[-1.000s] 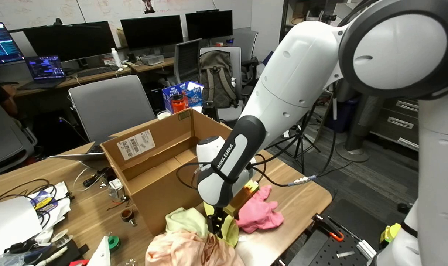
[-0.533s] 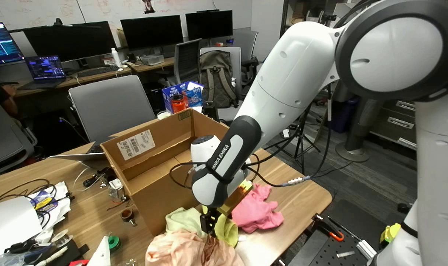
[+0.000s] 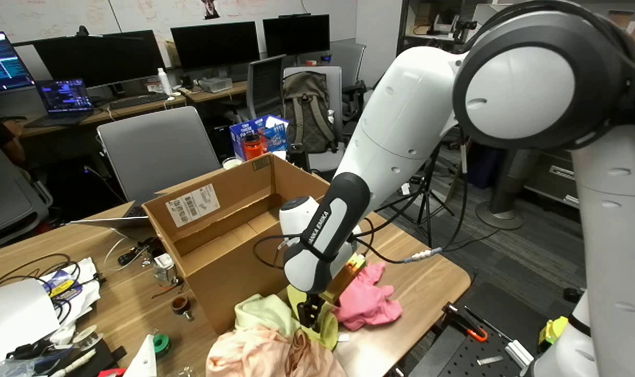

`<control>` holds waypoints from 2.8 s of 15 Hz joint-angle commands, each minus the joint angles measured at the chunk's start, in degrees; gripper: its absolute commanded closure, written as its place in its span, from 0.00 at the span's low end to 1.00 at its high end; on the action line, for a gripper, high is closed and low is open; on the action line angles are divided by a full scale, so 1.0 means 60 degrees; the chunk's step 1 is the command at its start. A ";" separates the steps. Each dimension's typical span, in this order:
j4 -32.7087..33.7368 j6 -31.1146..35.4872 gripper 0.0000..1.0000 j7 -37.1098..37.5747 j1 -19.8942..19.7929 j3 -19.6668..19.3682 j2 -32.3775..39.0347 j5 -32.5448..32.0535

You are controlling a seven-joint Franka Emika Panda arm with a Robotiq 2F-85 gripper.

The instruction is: Put the yellow towel, the pink and peach shirt in the box and the green towel respectively

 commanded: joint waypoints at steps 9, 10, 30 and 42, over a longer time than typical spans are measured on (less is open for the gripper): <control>0.0303 0.0123 0.73 0.0137 0.0056 -0.0165 0.0025 -0.0204; 0.0307 0.0129 0.82 0.0157 0.0056 -0.0172 -0.0025 -0.0200; 0.0061 -0.0539 0.97 0.2853 -0.0123 -0.0500 -0.4908 -0.2221; 0.3197 -0.1723 0.97 0.3230 -0.0679 0.0240 -0.4711 -0.4012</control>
